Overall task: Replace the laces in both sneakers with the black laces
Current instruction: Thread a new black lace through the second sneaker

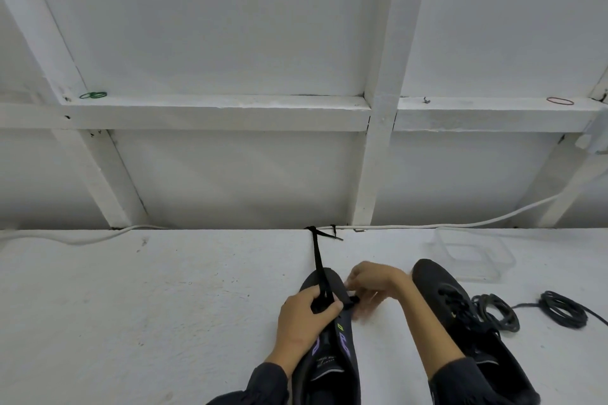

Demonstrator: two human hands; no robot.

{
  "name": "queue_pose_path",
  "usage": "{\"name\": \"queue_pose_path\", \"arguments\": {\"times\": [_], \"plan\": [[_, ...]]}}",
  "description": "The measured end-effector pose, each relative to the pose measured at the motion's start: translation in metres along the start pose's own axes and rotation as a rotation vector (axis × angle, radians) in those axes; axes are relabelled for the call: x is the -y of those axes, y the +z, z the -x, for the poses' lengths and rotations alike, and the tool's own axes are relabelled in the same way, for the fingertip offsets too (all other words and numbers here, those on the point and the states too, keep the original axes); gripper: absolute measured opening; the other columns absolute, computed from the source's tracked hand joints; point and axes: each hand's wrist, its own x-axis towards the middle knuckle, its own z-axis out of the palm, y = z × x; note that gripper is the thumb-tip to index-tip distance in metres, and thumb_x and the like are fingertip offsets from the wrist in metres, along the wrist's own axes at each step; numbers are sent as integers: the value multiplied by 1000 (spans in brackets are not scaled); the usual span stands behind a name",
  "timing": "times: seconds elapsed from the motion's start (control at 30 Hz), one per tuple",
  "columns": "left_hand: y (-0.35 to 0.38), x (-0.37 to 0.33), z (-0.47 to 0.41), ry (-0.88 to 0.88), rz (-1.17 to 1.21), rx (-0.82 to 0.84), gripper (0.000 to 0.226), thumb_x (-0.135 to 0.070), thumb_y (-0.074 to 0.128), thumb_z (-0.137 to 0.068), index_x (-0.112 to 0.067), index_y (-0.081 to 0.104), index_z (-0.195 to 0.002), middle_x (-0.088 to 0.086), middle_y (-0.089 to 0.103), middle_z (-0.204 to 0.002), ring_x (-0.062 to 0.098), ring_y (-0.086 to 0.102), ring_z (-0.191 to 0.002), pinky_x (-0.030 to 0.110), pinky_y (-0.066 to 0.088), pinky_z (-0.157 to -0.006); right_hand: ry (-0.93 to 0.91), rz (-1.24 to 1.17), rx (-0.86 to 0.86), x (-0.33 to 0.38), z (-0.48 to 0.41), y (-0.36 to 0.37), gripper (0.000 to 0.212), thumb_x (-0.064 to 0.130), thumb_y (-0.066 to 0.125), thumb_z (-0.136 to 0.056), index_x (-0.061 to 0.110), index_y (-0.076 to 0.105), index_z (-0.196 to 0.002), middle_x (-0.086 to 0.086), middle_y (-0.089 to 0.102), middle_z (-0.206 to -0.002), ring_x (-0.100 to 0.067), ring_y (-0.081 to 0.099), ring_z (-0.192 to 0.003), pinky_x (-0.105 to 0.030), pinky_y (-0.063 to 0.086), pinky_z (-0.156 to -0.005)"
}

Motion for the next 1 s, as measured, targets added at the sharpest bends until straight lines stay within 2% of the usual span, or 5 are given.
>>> {"name": "queue_pose_path", "arguments": {"times": [0.23, 0.67, 0.8, 0.9, 1.0], "plan": [[1, 3, -2, -1, -57, 2, 51, -68, 55, -65, -23, 69, -86, -11, 71, -81, 6, 64, -79, 34, 53, -77, -202, -340, -225, -10, -7, 4, 21, -8, 61, -84, 3, 65, -101, -15, 70, -85, -20, 66, -67, -26, 57, -59], [1, 0, 4, 99, -158, -54, 25, -53, 64, -78, -31, 66, -87, -18, 66, -82, 3, 61, -82, 25, 51, -73, -533, -876, -106, 42, -8, 15, 20, -7, 55, -88, 10, 64, -95, -3, 66, -80, -20, 65, -79, -37, 53, -80], [1, 3, 7, 146, -158, -109, 35, -60, 58, -74, -27, 64, -85, -15, 64, -85, 5, 61, -82, 28, 52, -72, -550, -1011, -214, 26, 1, 1, 20, -7, 51, -89, 7, 64, -92, -7, 61, -77, -20, 59, -69, -32, 51, -68], [2, 4, 6, 182, -187, -128, 37, -61, 54, -73, -27, 63, -85, -17, 61, -89, 2, 58, -87, 23, 49, -73, -372, -729, -507, 4, -2, -7, 11, 2, 56, -89, 5, 67, -85, -10, 59, -79, -17, 52, -63, -26, 45, -59], [3, 4, 5, 194, -180, -144, 34, -60, 56, -72, -29, 62, -84, -18, 58, -88, 1, 55, -89, 19, 46, -73, -209, -27, -597, -12, -10, -5, 8, 10, 61, -86, 9, 67, -81, -10, 65, -94, -16, 56, -70, -26, 44, -61]]}}
